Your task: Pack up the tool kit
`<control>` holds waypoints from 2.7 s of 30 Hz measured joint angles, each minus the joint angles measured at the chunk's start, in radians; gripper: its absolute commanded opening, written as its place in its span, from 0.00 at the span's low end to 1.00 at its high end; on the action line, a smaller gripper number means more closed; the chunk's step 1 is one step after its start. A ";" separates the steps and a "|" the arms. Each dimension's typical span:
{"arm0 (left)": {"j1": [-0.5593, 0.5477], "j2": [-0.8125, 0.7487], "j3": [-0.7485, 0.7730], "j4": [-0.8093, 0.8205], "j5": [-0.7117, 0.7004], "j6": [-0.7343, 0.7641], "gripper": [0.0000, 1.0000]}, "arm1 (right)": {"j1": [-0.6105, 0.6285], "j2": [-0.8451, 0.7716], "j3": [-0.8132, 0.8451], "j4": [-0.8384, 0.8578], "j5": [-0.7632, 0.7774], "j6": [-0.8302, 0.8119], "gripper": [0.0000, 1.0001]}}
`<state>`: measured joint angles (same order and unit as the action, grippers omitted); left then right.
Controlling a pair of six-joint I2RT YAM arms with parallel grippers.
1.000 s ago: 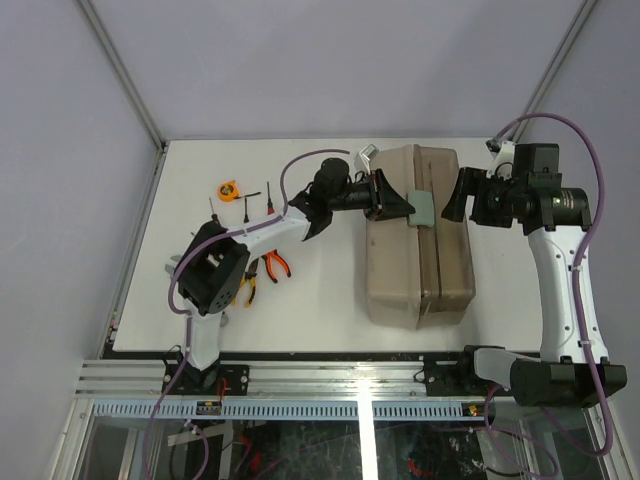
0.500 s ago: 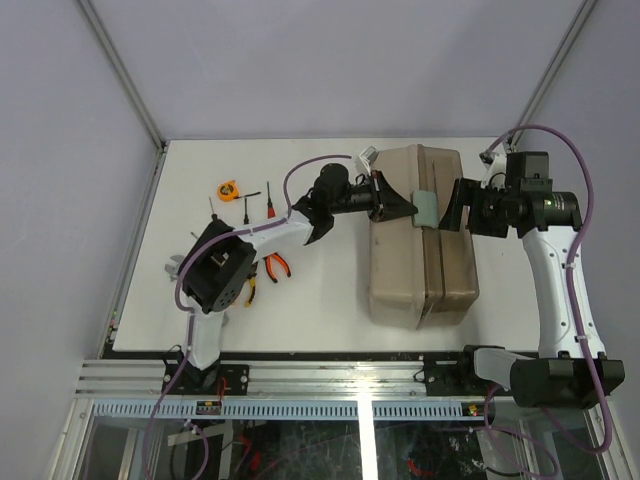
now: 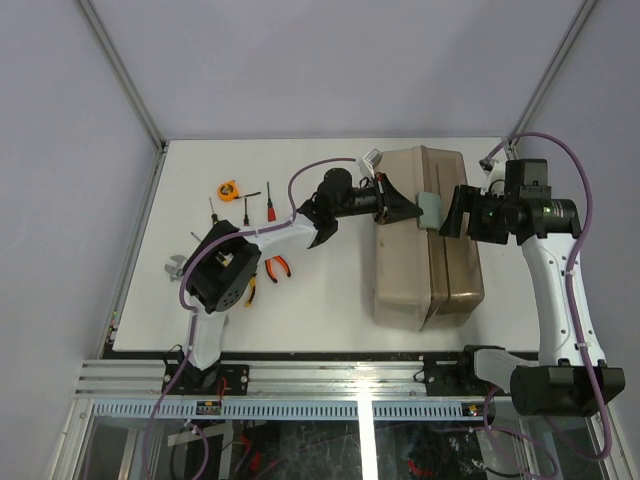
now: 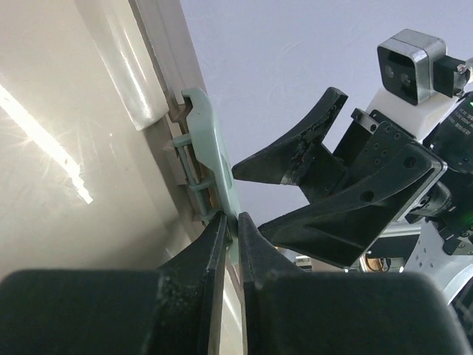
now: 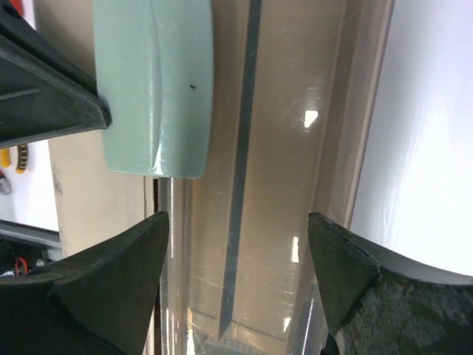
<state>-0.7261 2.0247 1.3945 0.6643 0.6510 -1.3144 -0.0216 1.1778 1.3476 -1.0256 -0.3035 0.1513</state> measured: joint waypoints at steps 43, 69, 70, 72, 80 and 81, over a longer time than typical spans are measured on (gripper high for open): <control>0.005 0.031 -0.066 0.209 -0.003 -0.066 0.02 | -0.050 0.035 -0.032 0.013 -0.036 -0.051 0.84; 0.012 0.221 0.011 0.574 0.020 -0.368 0.24 | -0.065 -0.018 -0.113 0.144 -0.003 -0.115 0.78; 0.011 0.221 0.020 0.555 0.023 -0.352 0.32 | -0.065 -0.021 -0.119 0.150 0.005 -0.118 0.78; 0.002 0.217 0.040 0.502 0.026 -0.303 0.41 | -0.066 -0.029 -0.132 0.162 0.030 -0.127 0.78; -0.022 0.101 0.044 0.202 0.015 -0.042 0.50 | -0.067 -0.028 -0.135 0.170 0.055 -0.131 0.78; -0.024 0.081 0.040 0.154 0.014 0.000 0.51 | -0.067 -0.027 -0.132 0.170 0.048 -0.128 0.78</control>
<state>-0.7506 2.1056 1.4345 0.8181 0.6651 -1.3148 -0.0887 1.1503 1.2160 -0.8555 -0.2554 0.0231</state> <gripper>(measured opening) 0.474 0.786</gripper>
